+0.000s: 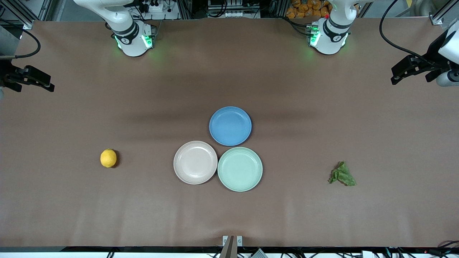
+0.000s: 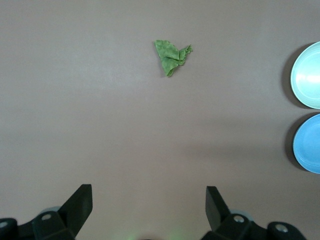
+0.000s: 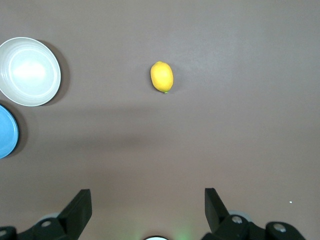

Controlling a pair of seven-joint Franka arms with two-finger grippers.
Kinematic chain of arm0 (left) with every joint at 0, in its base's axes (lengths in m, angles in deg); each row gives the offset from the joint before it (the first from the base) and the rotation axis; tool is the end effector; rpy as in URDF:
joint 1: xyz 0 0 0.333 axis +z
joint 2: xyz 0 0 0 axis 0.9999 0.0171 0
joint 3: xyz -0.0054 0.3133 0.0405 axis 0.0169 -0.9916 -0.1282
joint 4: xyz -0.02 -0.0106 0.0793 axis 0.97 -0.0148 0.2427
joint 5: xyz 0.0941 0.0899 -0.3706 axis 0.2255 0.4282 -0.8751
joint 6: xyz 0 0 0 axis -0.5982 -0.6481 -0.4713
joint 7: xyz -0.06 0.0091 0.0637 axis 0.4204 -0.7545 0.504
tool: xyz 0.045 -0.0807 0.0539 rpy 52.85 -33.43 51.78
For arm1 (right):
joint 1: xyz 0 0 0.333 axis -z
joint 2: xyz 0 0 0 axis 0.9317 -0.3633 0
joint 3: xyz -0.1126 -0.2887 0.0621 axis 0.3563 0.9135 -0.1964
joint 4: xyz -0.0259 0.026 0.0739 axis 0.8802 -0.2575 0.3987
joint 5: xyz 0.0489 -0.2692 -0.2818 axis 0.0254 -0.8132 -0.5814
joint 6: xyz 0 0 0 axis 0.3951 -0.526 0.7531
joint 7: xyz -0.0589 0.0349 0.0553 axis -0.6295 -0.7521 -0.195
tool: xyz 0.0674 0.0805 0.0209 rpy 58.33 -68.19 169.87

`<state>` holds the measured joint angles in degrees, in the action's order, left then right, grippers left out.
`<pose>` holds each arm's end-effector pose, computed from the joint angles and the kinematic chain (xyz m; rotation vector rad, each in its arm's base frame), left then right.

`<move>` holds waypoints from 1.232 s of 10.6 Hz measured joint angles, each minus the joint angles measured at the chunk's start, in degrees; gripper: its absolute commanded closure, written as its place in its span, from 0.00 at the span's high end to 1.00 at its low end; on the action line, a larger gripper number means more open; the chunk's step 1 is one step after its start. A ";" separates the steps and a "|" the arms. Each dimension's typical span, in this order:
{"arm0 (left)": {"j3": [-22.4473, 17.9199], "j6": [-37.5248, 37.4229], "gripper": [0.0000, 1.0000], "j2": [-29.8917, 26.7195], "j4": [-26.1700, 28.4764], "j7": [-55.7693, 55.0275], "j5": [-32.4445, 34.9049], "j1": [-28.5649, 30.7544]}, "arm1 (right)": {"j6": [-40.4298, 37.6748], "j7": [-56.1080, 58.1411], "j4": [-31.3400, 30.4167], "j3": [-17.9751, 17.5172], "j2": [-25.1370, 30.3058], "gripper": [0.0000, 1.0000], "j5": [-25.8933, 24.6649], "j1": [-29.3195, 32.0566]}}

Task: Place lemon and lettuce in plates
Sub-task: 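Reach the left gripper to the lettuce while the right gripper reaches the lemon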

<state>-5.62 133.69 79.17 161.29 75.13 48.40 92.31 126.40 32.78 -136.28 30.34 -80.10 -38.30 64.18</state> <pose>0.5260 -0.0479 0.6563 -3.1029 -0.0865 -0.0032 0.5469 -0.0163 0.6426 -3.1377 0.0109 0.1213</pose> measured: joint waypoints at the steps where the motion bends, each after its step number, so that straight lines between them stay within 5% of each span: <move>1: 0.00 0.00 1.00 0.04 0.00 0.00 0.00 0.00 | 0.00 0.00 0.00 0.00 0.00 1.00 0.00 0.00; 9: -0.04 -0.07 1.00 0.37 0.02 -0.12 0.00 -0.03 | -1.53 -0.02 0.00 0.26 -0.09 1.00 0.00 0.37; 13: 0.00 3.66 1.00 5.80 1.20 -0.12 2.02 -0.01 | -1.85 -0.17 -0.08 0.36 -0.58 1.00 0.00 0.78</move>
<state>-5.63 137.36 84.97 162.49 75.02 50.42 92.29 124.55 32.61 -136.35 30.70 -80.68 -38.30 64.97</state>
